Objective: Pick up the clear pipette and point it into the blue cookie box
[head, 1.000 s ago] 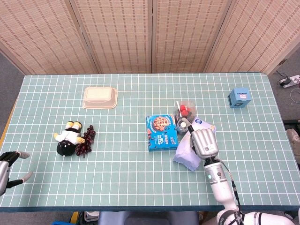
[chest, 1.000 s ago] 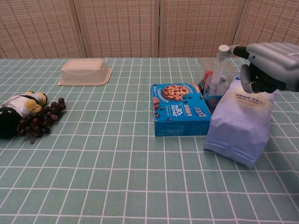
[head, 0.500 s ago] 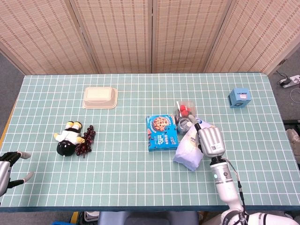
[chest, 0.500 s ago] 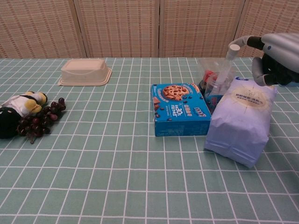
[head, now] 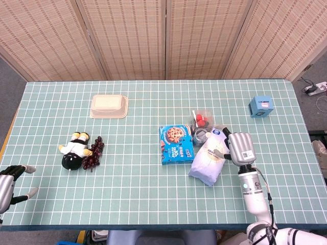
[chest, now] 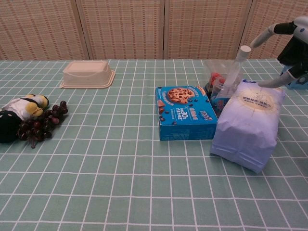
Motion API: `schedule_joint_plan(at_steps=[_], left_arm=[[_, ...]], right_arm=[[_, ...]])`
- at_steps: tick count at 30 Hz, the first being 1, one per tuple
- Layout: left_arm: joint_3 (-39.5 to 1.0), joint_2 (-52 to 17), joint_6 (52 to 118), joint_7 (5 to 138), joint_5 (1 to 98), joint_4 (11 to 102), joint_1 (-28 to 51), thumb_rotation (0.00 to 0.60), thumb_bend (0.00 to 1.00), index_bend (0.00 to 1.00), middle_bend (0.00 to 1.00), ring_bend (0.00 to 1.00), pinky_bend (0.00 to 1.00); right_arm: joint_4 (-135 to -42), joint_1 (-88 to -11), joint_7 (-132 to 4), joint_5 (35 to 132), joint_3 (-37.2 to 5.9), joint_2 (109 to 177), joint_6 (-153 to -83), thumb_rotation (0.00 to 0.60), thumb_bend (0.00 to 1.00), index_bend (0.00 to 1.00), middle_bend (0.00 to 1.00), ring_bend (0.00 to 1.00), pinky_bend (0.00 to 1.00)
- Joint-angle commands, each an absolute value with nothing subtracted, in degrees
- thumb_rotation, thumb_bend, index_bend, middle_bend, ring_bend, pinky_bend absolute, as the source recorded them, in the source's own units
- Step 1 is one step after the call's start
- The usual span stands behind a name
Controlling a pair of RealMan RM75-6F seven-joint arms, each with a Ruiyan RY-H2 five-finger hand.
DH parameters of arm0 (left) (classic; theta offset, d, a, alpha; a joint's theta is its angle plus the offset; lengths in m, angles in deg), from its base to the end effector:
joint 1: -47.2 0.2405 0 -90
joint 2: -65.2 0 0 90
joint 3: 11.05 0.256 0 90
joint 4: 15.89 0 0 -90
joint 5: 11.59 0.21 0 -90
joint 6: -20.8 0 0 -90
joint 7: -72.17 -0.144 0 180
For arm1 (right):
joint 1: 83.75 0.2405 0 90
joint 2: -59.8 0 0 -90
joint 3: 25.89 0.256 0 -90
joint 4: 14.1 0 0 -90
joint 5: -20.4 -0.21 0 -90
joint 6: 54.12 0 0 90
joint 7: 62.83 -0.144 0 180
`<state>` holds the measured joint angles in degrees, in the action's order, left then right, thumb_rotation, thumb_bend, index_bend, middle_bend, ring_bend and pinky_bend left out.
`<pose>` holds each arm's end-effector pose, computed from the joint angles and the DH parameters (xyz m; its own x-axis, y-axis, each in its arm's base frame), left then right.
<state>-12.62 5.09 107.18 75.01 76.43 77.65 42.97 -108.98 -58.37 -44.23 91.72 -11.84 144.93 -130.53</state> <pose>-0.3097 0.1729 0.1774 0.3982 0.0048 0.9173 0.9169 -0.0331 -0.3978 -0.1871 -0.2974 0.0578 0.2447 0.0318 0.9691 -0.9585 -0.1431 0.2467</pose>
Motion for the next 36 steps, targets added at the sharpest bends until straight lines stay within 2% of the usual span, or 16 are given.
schedule_joint_plan(at_steps=[1, 12, 24, 36], left_arm=[[-12.62, 5.11, 107.18, 75.14, 76.43, 77.70, 42.96, 0.600, 0.15, 0.50, 0.43, 0.35, 0.48], [-12.30, 5.56, 106.68, 76.28, 76.77, 77.92, 42.78, 0.600, 0.15, 0.50, 0.43, 0.35, 0.48], [-12.00, 6.24, 106.89, 77.72, 77.27, 78.38, 42.91, 0.600, 0.15, 0.50, 0.43, 0.35, 0.48], [-11.83, 6.68, 106.90, 78.56, 77.51, 78.58, 42.93, 0.600, 0.15, 0.50, 0.43, 0.35, 0.48]], right_arm=[[-105.45, -57.78, -52.93, 91.93, -9.99, 145.94, -128.57, 0.600, 0.10, 0.39, 1.00, 1.00, 1.00], [-99.98, -55.87, -58.63, 90.71, -7.99, 148.77, -126.67, 0.600, 0.14, 0.43, 1.00, 1.00, 1.00], [-100.11, -54.09, -59.42, 88.64, -7.65, 149.90, -123.60, 0.600, 0.14, 0.43, 1.00, 1.00, 1.00], [-97.94, -53.00, -59.87, 88.34, -7.74, 152.15, -123.32, 0.600, 0.20, 0.47, 1.00, 1.00, 1.00]])
